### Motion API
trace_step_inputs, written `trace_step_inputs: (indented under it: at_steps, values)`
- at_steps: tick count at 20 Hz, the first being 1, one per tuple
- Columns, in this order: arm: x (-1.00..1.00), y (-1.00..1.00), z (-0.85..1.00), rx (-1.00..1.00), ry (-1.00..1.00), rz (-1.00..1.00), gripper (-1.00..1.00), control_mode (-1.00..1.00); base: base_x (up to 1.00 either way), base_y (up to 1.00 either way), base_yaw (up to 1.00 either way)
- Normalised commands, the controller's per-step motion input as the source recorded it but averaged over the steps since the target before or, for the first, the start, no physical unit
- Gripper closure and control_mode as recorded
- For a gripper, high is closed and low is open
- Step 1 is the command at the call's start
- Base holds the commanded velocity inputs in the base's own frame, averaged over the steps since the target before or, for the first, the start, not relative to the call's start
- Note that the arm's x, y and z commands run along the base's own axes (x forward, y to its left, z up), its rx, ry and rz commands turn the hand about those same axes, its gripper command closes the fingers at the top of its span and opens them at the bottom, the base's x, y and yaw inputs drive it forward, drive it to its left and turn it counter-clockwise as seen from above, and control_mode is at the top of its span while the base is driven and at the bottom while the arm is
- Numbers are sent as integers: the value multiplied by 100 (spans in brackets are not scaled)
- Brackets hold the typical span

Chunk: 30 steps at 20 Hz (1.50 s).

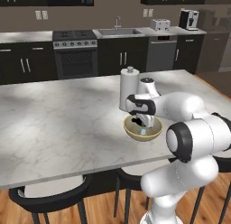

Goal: Open the fridge, grab two sodas, and place both sodas inside the bowl with ice on the dining counter.

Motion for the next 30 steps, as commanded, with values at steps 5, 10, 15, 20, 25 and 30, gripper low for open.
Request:
trace_step_inputs:
  at_steps: [5,10,15,20,25,30]
  values:
    - [0,-1,-13,1,0,2,100,-100,0,0,0]
    - [0,-1,-11,1,0,2,100,-100,0,0,0]
    - [0,0,-10,0,0,2,100,-100,0,0,0]
    - [0,0,-13,0,0,2,100,-100,0,0,0]
    - [0,0,-20,0,0,1,-100,-100,0,0,0]
    - [-2,0,-7,0,-1,0,-100,-100,0,0,0]
